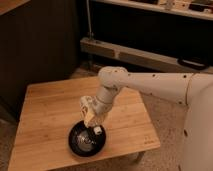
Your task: Place the bottle in the ceramic bowl
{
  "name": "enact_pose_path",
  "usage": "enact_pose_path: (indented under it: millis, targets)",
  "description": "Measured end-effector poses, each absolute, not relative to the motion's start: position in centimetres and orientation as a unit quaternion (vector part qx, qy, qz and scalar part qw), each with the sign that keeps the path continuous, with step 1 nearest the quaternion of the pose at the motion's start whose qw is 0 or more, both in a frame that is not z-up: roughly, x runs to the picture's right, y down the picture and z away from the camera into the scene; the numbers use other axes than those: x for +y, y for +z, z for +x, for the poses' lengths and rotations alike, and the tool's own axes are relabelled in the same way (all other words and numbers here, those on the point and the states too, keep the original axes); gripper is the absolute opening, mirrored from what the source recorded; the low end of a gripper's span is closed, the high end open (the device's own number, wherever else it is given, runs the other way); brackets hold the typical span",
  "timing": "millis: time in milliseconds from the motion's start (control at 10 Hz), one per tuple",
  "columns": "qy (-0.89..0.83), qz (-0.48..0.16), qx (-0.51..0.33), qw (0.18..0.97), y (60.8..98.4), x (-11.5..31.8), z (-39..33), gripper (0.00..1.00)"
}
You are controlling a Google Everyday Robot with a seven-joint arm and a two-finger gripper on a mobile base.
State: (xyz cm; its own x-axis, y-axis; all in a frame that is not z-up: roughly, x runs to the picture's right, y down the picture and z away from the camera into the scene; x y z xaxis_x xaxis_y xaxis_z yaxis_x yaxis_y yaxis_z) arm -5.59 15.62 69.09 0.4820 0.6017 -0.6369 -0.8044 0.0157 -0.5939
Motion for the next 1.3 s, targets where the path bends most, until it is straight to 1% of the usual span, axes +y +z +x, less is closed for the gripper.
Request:
enact_pose_path:
  millis: [700, 1300]
  targets:
    - [0.488, -0.496, 0.101, 0.711, 68.8, 15.6, -5.8, 0.0]
    - [0.404, -0.538, 0.086, 0.735, 64.5, 17.7, -5.7, 0.0]
